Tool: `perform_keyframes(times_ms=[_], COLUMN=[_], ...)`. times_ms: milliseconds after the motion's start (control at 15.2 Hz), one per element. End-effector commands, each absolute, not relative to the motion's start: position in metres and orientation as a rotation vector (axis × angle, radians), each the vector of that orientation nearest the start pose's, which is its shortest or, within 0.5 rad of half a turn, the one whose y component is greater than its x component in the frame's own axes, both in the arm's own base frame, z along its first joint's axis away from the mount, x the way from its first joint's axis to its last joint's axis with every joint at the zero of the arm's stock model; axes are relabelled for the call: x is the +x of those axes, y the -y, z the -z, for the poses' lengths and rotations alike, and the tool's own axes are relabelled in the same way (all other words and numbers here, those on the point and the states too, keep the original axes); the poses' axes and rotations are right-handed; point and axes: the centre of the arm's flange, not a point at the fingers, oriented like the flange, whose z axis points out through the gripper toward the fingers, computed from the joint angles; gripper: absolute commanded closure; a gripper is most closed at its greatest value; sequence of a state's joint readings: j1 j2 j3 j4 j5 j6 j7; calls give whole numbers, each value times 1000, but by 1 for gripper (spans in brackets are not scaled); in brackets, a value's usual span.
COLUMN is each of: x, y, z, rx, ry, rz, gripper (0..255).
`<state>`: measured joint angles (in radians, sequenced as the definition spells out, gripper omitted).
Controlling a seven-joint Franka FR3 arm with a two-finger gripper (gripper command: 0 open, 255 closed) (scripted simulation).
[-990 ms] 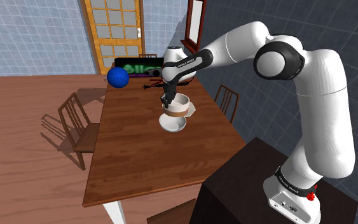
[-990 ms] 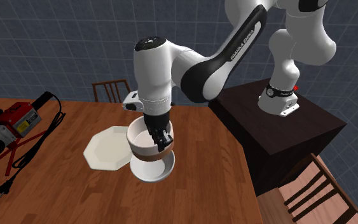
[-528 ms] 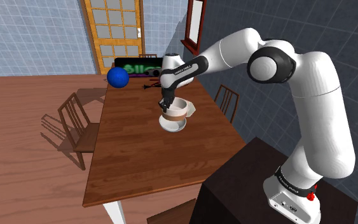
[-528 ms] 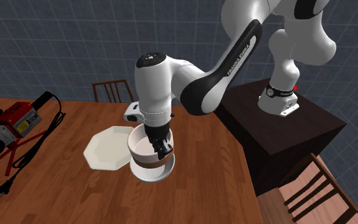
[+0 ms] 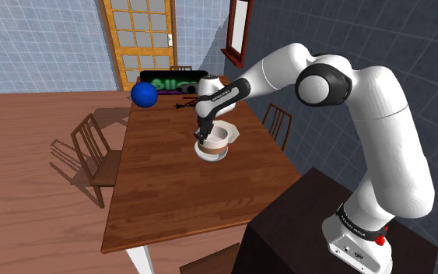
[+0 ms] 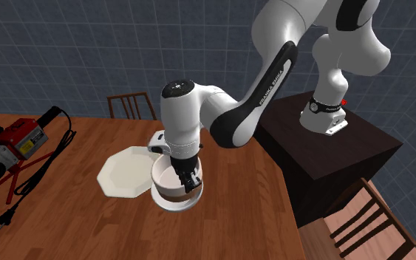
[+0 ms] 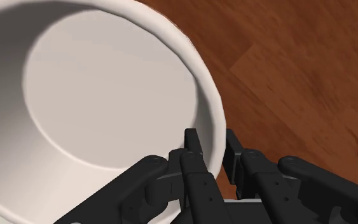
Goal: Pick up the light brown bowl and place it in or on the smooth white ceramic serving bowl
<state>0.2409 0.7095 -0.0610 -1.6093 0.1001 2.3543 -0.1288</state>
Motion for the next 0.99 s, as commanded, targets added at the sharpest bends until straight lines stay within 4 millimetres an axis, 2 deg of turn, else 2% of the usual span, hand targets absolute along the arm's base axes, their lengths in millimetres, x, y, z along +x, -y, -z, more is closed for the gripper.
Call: perform_keyframes(times_ms=[0,198,660,726,924], x=[686,686,686,686,686], y=[-131,-131,-131,-131,-131], z=[-205,-192,-192,-192,-192], rx=[-3082,-3082,-3082,-3082,-3082], ry=[395,395,395,395,395], rz=[59,59,59,59,59], gripper=[255,255,255,0,0])
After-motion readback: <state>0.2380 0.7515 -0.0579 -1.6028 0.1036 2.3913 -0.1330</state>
